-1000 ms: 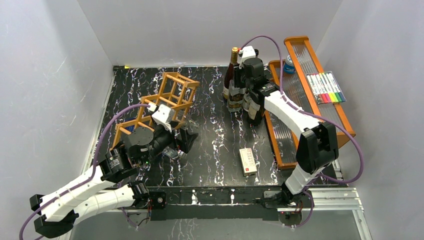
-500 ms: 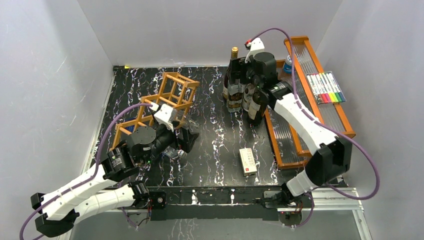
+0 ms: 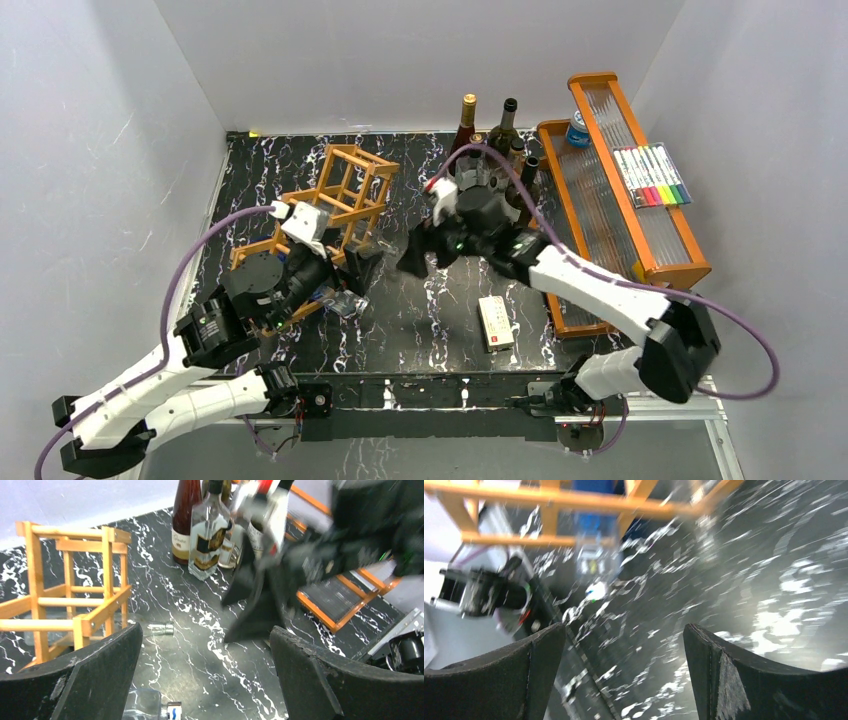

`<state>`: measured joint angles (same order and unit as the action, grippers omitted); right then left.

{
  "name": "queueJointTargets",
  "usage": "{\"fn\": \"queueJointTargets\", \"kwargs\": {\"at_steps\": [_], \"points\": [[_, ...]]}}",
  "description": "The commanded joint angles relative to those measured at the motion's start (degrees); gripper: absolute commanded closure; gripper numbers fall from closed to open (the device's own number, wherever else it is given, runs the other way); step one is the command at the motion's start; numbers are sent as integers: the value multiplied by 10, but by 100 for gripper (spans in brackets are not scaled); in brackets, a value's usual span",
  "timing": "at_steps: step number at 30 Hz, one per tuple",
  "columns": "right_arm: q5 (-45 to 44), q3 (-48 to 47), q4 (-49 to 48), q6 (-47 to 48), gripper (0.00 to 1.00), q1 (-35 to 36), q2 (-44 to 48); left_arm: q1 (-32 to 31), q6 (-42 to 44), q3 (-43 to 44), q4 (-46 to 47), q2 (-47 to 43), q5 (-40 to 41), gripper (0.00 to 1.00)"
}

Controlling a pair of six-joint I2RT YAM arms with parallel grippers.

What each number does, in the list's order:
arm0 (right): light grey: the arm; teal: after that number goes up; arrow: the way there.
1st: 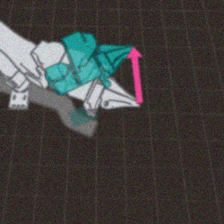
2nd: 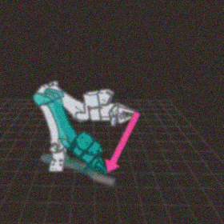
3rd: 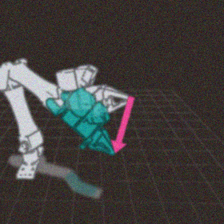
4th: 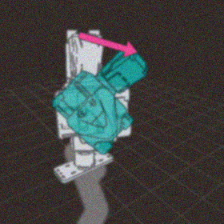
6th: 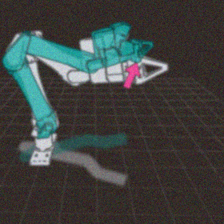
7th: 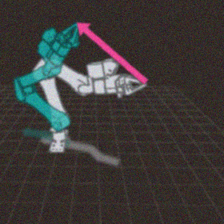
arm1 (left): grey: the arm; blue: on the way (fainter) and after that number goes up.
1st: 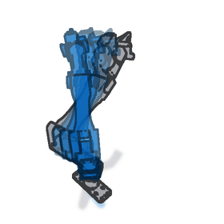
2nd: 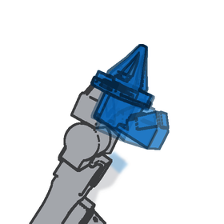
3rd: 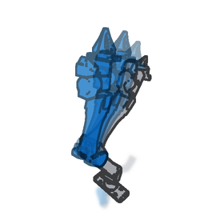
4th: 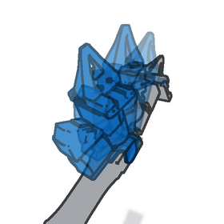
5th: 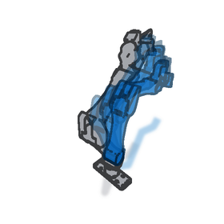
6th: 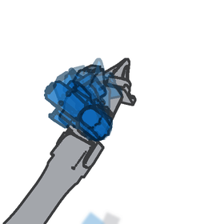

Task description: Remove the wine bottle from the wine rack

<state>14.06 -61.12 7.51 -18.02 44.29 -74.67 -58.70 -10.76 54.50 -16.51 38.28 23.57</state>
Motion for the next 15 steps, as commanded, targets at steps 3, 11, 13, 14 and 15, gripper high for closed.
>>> {"fn": "queueJointTargets", "kwargs": {"at_steps": [3,11,13,14,15], "points": [[62,17,-123,-85,2,97,-98,-2,23,38,-13,-18,33,2],[145,-47,-203,-142,2,128,-246,-2,-10,27,-33,-44,37,2],[156,-59,-217,-154,2,128,-275,-2,-14,24,-34,-51,38,2],[161,-62,-229,-159,2,128,-282,-2,-14,24,-35,-53,38,2],[164,-63,-241,-167,2,129,-288,-2,-15,24,-36,-54,38,2]]}}
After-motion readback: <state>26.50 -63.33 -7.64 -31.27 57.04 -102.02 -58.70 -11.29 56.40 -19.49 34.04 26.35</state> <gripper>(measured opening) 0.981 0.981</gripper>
